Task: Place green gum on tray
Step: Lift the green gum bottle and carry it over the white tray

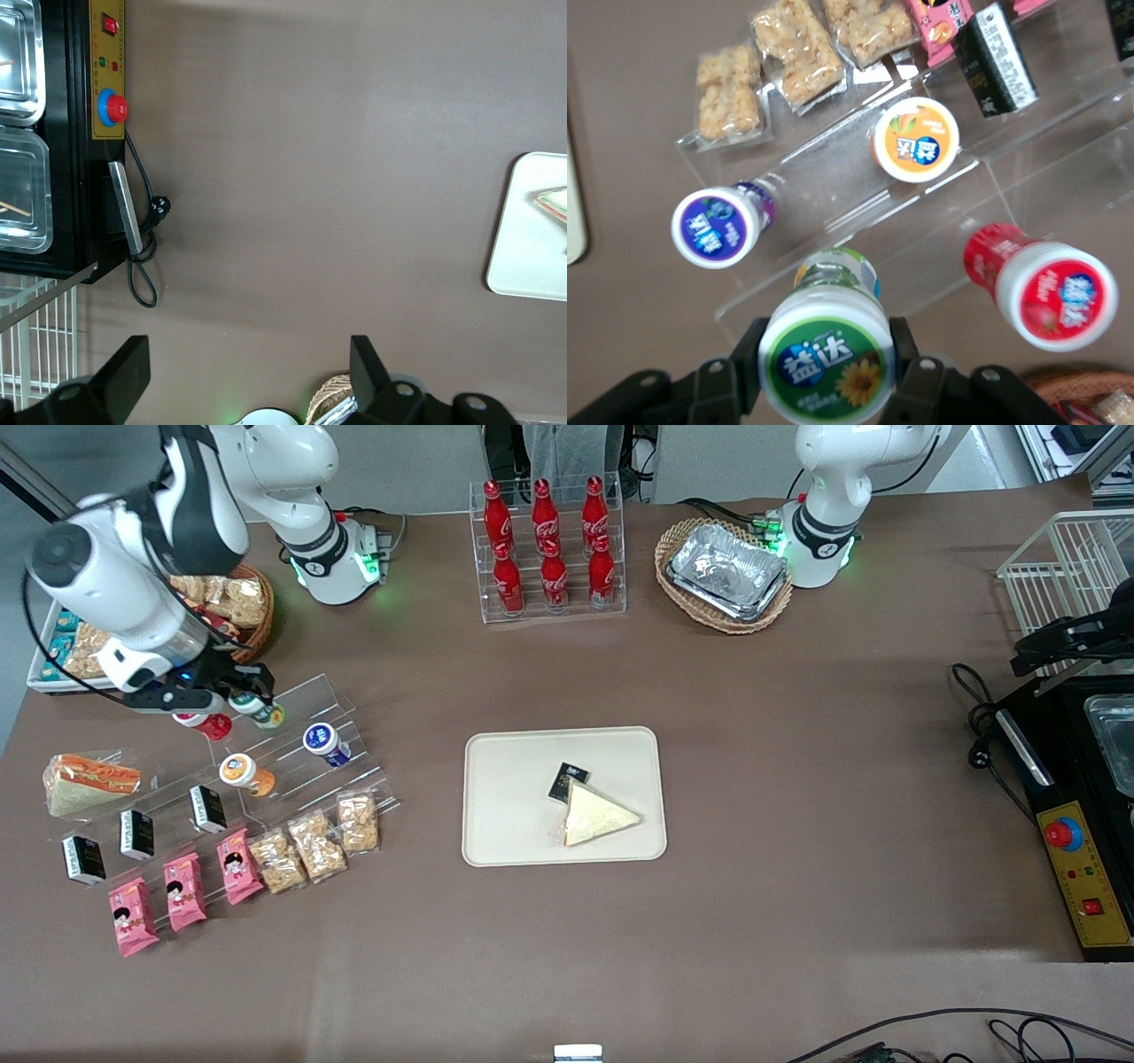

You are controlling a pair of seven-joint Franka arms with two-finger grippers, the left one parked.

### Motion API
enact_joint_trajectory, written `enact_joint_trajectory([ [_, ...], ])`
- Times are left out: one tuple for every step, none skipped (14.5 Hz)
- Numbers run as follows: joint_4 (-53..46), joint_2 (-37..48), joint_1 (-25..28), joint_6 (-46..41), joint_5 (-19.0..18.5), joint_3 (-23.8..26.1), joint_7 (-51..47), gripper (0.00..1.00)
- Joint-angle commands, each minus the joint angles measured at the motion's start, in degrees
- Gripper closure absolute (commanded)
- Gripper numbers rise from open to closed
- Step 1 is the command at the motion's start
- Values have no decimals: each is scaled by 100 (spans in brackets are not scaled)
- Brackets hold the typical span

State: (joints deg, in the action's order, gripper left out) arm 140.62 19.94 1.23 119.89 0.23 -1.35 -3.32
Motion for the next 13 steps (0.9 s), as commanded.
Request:
enact_joint_trajectory([
  [-1349,54,61,-1605,56,38,-80,71],
  [-1718,45,122,-2000,65,116,-124,71],
  [-2044,28,192,-2300,91,187,-273,71],
  [-2299,19,306,-2547,196,301,-579,71],
  [-2485,10,420,-2741,327,424,-938,71],
  [-2591,10,543,-2821,450,608,-1360,71],
  [-2627,10,649,-2839,521,836,-1834,71],
  [-2627,1,728,-2796,644,1099,-2352,71],
  [-2627,-42,764,-2708,802,1389,-2801,71],
  [-2601,-173,773,-2525,890,1661,-3179,71],
  [-2549,-331,773,-2279,900,1969,-3505,71],
  [-2444,-533,773,-1963,900,2224,-3822,71],
  [-2312,-753,782,-1551,891,2453,-4155,71],
])
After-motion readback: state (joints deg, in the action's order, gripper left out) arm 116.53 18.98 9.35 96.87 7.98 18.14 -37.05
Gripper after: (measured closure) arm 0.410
